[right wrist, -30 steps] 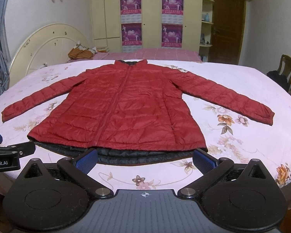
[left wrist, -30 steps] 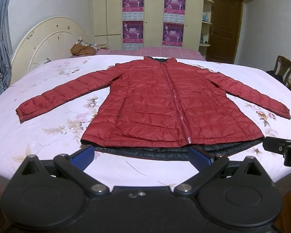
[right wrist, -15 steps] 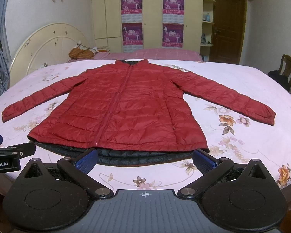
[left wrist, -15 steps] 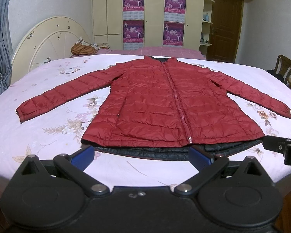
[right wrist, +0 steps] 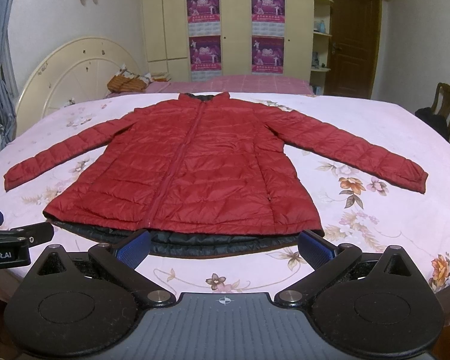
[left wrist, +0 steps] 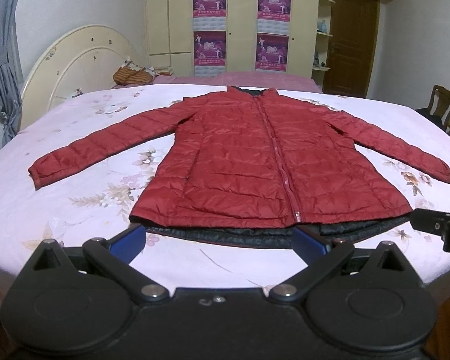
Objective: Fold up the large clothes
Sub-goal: 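Grasp the red jacket's sleeve cuff with the right gripper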
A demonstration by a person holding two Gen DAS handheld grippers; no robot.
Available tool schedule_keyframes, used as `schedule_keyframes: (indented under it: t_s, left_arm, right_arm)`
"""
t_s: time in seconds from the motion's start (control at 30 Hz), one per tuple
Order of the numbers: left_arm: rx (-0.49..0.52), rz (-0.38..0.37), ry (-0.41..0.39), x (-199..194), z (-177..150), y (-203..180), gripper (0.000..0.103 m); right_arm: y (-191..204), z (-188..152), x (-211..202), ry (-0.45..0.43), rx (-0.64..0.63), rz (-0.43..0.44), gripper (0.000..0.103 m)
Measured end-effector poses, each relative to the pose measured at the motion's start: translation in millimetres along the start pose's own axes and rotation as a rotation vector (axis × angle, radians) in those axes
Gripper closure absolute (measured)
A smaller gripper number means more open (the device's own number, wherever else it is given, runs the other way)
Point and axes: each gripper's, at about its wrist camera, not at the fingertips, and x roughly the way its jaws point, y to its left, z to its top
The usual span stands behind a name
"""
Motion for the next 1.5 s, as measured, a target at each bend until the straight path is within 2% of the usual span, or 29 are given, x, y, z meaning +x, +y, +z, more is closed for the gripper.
schedule_keyframes:
  t_s: [0.33,0.43,0.6,0.7,0.8,0.87,0.97,1.1,1.3,1.5]
  left_arm:
    - [-0.02,-0.023,-0.011,23.3,25.9,0.1,0.0]
    - [-0.042,-0.039,0.008,41.6,35.9,0.9,0.0]
    - [-0.04,-0.025,0.032,77.1,54.3,0.2,0.0]
    - [-0.045,-0.056,0.058,100.1,66.6,1.7,0.0]
    - [-0.038,-0.06,0.04,118.8,78.5,2.1,0.0]
    - [-0.016,-0.048,0.043,132.9,86.7,-0.2,0.0]
    - [-0.02,-0.105,0.074,155.2,98.2,1.1,0.0]
    - [0.048,-0.112,0.077,183.4,113.4,-7.8,0.0]
    - [0.105,-0.135,0.078,219.7,128.2,-35.6,0.001]
    - [0.103,-0.129,0.113,253.9,142.1,-73.3,0.001]
  right_arm:
    - [-17.7,17.9,28.0,-0.011,0.053,-0.028,0.0]
    - [-24.2,25.8,41.9,-0.013,0.067,-0.041,0.0]
    - [-39.1,40.7,66.7,-0.021,0.095,-0.081,0.0]
    - [-51.1,52.1,83.0,-0.03,0.126,-0.114,0.0]
    - [-68.7,65.1,99.2,-0.047,0.175,-0.14,0.0]
    - [-82.6,73.9,110.7,-0.056,0.221,-0.153,0.0]
    - [-104.2,85.4,128.7,-0.067,0.29,-0.196,0.0]
    - [-138.8,93.7,148.4,-0.075,0.378,-0.271,0.0]
    - [-200.0,92.5,162.6,-0.105,0.492,-0.338,0.0]
    - [-269.7,75.7,179.0,-0.092,0.619,-0.392,0.001]
